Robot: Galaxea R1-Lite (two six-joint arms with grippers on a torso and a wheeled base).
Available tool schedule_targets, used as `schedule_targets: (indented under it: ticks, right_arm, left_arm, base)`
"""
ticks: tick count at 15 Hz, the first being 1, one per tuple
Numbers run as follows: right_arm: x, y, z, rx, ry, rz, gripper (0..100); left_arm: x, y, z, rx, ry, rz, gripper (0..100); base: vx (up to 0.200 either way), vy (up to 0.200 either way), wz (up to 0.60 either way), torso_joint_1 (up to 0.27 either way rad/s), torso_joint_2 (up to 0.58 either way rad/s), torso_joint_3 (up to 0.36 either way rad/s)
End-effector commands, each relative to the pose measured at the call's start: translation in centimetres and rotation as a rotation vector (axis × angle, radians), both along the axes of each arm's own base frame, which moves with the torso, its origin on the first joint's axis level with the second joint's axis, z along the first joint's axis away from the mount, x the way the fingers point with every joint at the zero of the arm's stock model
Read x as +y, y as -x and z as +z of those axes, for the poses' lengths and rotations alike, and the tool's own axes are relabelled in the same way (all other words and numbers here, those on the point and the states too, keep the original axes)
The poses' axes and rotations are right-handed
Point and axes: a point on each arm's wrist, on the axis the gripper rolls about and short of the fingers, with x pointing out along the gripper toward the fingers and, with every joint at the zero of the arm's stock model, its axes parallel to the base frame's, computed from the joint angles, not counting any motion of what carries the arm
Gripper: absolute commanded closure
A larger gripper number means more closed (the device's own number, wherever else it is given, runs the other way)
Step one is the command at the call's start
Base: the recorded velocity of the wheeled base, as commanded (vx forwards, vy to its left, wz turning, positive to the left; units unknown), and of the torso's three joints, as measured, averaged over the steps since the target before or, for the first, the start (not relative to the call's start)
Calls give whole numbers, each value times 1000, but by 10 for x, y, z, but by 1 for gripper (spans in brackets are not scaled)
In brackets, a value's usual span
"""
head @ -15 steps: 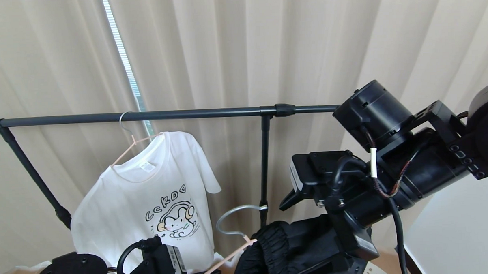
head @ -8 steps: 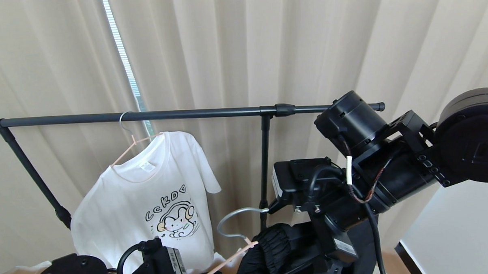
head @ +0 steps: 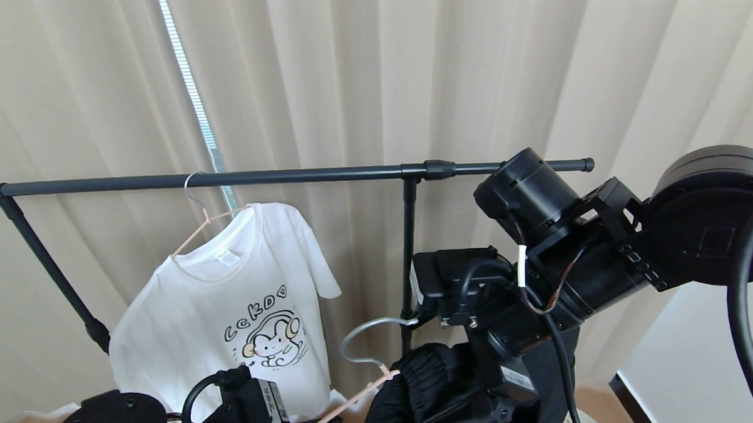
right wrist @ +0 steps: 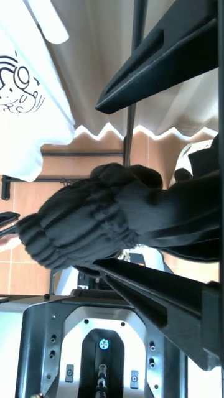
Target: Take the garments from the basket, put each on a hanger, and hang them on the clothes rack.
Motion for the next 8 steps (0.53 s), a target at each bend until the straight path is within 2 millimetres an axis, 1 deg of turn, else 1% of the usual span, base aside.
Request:
schedule_targets:
  ticks: [1, 2, 8]
  right_arm:
    - [1, 0, -2, 6, 5, 3, 0]
    - [1, 0, -2, 4, 6, 5, 100]
    - [3, 3, -2, -7, 22, 2, 100]
  left_arm:
    - [0, 0, 1, -6, 7, 0, 100]
    - [0, 0, 1, -9, 10, 0, 100]
    - [-2, -2, 0, -14, 16, 2, 100]
  base:
    - [0, 0, 0, 0, 0, 0]
    - [0, 0, 0, 0, 0, 0]
    - [0, 0, 0, 0, 0, 0]
